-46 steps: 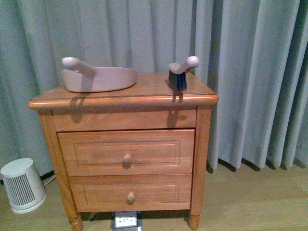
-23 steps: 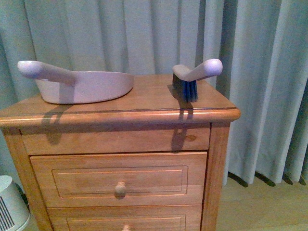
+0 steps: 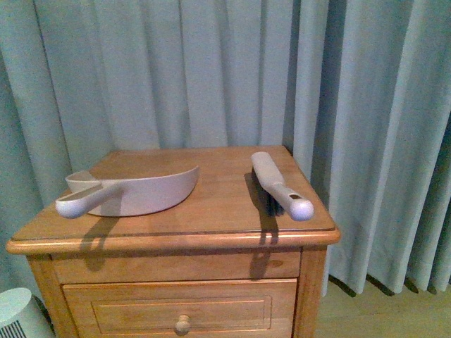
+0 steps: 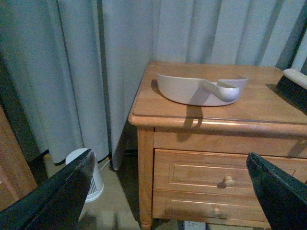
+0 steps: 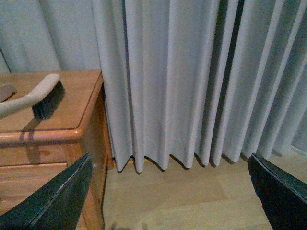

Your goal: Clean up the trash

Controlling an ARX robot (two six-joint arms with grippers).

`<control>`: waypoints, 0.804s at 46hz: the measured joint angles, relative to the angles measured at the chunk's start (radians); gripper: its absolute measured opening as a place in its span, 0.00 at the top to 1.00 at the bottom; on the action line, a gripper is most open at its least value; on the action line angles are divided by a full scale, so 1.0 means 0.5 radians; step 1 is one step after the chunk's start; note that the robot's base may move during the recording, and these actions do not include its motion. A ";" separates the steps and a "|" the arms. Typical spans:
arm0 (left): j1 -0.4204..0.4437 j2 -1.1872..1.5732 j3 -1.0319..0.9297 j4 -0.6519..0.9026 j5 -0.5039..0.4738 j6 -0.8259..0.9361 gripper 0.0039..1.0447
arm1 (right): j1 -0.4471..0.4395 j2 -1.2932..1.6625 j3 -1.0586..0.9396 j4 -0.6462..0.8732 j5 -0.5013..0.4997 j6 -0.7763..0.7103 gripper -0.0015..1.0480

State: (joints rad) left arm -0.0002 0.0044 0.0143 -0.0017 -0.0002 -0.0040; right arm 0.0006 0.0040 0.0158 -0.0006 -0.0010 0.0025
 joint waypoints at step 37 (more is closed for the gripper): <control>-0.536 2.991 2.510 -0.623 -0.392 0.058 0.07 | 0.000 0.000 0.000 0.000 0.000 0.000 0.07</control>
State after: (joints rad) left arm -0.2680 1.4998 1.2694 -0.3134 -0.1963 0.0250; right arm 0.0006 0.0040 0.0158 -0.0006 -0.0010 0.0025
